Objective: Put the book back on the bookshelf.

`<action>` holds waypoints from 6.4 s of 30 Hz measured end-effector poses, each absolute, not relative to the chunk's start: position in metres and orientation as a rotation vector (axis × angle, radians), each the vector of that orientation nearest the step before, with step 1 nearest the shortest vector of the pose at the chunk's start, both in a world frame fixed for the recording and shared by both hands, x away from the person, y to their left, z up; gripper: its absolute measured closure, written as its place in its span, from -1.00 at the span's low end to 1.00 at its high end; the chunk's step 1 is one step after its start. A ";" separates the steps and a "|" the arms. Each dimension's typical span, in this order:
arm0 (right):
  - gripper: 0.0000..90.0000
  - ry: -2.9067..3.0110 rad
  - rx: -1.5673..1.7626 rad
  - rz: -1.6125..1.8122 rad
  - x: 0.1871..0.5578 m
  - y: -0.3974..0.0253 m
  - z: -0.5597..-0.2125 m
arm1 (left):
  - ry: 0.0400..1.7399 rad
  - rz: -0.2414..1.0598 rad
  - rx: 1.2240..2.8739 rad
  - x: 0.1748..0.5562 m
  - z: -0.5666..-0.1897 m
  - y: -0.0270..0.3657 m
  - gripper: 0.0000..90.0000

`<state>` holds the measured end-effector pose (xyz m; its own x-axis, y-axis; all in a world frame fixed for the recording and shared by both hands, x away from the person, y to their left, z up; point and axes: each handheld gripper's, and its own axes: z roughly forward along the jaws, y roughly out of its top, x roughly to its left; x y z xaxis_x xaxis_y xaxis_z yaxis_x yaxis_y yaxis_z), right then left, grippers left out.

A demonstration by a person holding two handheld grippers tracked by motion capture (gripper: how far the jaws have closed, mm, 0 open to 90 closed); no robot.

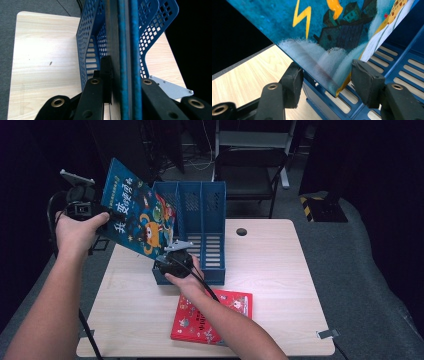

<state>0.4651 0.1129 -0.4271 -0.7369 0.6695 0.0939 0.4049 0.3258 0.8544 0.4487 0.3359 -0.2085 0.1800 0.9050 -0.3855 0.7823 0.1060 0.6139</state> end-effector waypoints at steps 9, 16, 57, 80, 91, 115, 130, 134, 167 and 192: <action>-0.05 2.314 0.972 1.382 0.467 0.112 -0.426 | 1.623 0.188 1.722 0.453 -0.219 0.326 0.81; -0.05 2.315 0.980 1.380 0.467 0.111 -0.426 | 1.620 0.187 1.747 0.456 -0.226 0.321 0.81; -0.04 2.351 0.960 1.329 0.469 0.116 -0.435 | 1.663 0.207 1.804 0.466 -0.250 0.304 0.80; -0.03 2.343 0.973 1.349 0.473 0.114 -0.436 | 1.678 0.225 1.815 0.479 -0.265 0.286 0.79; -0.02 2.352 0.961 1.334 0.470 0.117 -0.437 | 1.668 0.256 1.856 0.487 -0.275 0.274 0.75; 0.10 2.321 0.972 1.404 0.474 0.114 -0.434 | 1.642 0.301 1.815 0.492 -0.279 0.272 0.67; 0.16 2.308 0.980 1.406 0.476 0.111 -0.433 | 1.602 0.278 1.740 0.483 -0.269 0.276 0.57; 0.16 2.319 0.988 1.397 0.474 0.111 -0.433 | 1.593 0.279 1.742 0.478 -0.268 0.276 0.57; 0.23 2.370 0.917 1.383 0.480 0.119 -0.429 | 1.691 0.366 1.767 0.476 -0.257 0.271 0.73; 0.29 2.425 0.896 1.385 0.496 0.137 -0.422 | 1.697 0.408 1.757 0.484 -0.252 0.271 0.70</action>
